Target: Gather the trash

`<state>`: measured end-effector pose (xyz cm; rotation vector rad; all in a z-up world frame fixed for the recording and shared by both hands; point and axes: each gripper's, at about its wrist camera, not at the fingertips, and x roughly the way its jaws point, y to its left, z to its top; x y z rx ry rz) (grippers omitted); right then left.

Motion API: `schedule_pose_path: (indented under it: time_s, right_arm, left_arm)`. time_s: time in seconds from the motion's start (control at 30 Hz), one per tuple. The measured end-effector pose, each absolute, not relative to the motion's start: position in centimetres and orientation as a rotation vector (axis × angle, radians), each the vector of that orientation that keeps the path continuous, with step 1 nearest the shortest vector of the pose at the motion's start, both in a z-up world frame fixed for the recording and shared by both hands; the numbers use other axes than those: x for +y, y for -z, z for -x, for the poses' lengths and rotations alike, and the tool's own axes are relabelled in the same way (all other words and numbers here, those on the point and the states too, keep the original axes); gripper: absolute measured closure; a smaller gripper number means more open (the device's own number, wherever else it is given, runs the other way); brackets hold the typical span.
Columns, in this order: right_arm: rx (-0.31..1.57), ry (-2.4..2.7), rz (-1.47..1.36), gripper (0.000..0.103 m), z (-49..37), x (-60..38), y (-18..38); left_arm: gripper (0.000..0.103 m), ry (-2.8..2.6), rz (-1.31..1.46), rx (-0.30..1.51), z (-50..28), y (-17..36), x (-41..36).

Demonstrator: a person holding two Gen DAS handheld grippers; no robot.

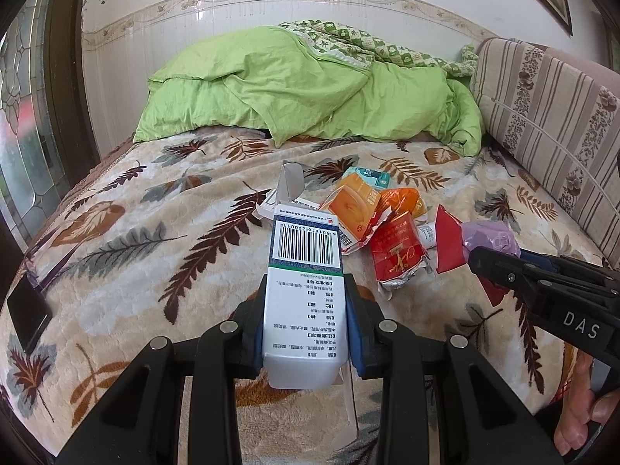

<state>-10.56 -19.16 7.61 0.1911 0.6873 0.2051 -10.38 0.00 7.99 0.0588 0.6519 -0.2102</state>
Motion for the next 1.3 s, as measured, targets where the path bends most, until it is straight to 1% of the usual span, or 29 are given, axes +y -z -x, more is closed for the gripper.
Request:
schedule_pose_path:
  time_s: [1.3]
  right_arm:
    - [0.68, -0.202, -0.198, 0.065, 10.52, -19.26, -7.58]
  left_arm:
    - [0.071, 0.214, -0.06, 0.647, 10.52, -7.98, 0.01]
